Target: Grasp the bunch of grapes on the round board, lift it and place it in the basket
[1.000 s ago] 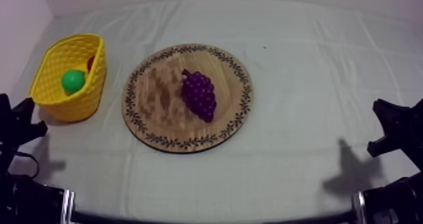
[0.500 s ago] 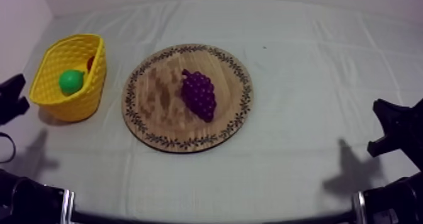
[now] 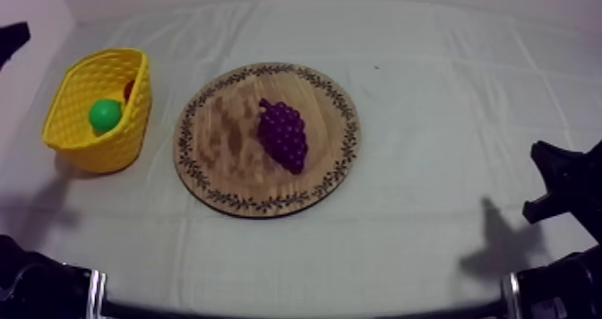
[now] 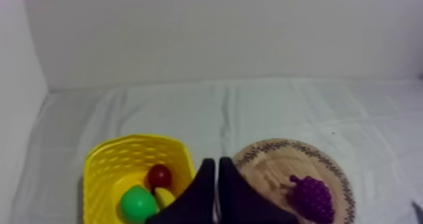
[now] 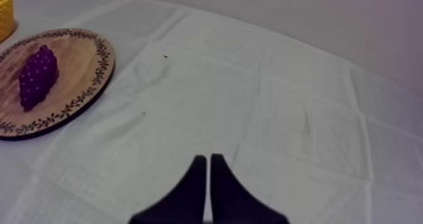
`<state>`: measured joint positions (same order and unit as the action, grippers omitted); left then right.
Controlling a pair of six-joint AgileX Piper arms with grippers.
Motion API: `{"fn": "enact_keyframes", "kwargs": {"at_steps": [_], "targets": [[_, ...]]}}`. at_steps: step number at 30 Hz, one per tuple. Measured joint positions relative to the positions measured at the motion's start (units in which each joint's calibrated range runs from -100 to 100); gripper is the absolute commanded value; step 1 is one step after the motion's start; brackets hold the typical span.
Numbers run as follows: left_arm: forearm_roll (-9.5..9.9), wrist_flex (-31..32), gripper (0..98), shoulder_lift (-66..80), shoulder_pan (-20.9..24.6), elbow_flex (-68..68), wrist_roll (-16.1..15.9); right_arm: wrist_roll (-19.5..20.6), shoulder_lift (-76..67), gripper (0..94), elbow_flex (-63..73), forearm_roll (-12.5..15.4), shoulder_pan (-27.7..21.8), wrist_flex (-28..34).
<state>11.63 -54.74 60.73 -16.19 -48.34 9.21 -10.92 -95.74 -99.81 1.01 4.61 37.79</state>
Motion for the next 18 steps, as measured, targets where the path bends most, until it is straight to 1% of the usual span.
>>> {"fn": "enact_keyframes", "kwargs": {"at_steps": [6, 12, 15, 18], "targets": [[3.05, -7.0, 0.0, -9.7, -6.7, 11.4, 3.5, 0.0, 0.0, 0.4, 0.0, 0.0, 0.0, 0.0], [5.71, -9.0, 0.0, -18.5, -13.0, 18.9, 7.7, 0.0, 0.0, 0.4, 0.0, 0.0, 0.0, 0.0], [6.66, -10.7, 0.0, -22.6, -15.6, 21.9, 9.7, 0.0, 0.0, 0.4, 0.0, 0.0, 0.0, 0.0], [7.03, -12.7, 0.0, -26.6, -17.8, 25.1, 11.5, 0.0, 0.0, 0.4, 0.0, 0.0, 0.0, 0.0]]}}
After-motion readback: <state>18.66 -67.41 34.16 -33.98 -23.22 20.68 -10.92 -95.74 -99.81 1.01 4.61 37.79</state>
